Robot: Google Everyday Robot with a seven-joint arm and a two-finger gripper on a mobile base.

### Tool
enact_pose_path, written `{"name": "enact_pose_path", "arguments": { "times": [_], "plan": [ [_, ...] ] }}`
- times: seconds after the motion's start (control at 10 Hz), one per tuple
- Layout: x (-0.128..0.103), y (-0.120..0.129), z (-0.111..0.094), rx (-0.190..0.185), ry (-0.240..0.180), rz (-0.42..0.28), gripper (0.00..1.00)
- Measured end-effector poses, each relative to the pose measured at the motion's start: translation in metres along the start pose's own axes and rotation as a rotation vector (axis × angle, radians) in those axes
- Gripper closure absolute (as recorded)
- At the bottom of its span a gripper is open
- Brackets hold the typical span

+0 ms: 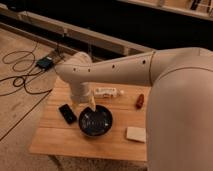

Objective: Place the white sponge in the ceramic cup

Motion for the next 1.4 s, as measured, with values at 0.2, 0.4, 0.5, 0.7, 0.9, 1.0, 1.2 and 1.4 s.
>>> {"name": "enact_pose_path", "arguments": {
  "times": [0.2, 0.4, 0.5, 0.7, 0.9, 1.0, 1.2, 1.4],
  "plan": [
    [0.001, -0.001, 0.000, 0.002, 0.001, -0.003, 0.35],
    [0.008, -0.021, 0.008, 0.023, 0.022, -0.041, 0.35],
    [0.014, -0.034, 0.014, 0.035, 0.031, -0.070, 0.35],
    [0.025, -0.061, 0.026, 0.045, 0.037, -0.130, 0.35],
    [0.033, -0.088, 0.037, 0.064, 0.042, -0.142, 0.35],
    [0.037, -0.102, 0.041, 0.078, 0.040, -0.138, 0.35],
    [0.041, -0.131, 0.050, 0.109, 0.029, -0.112, 0.35],
    [0.048, -0.162, 0.060, 0.144, 0.020, -0.036, 0.35]
  ]
}}
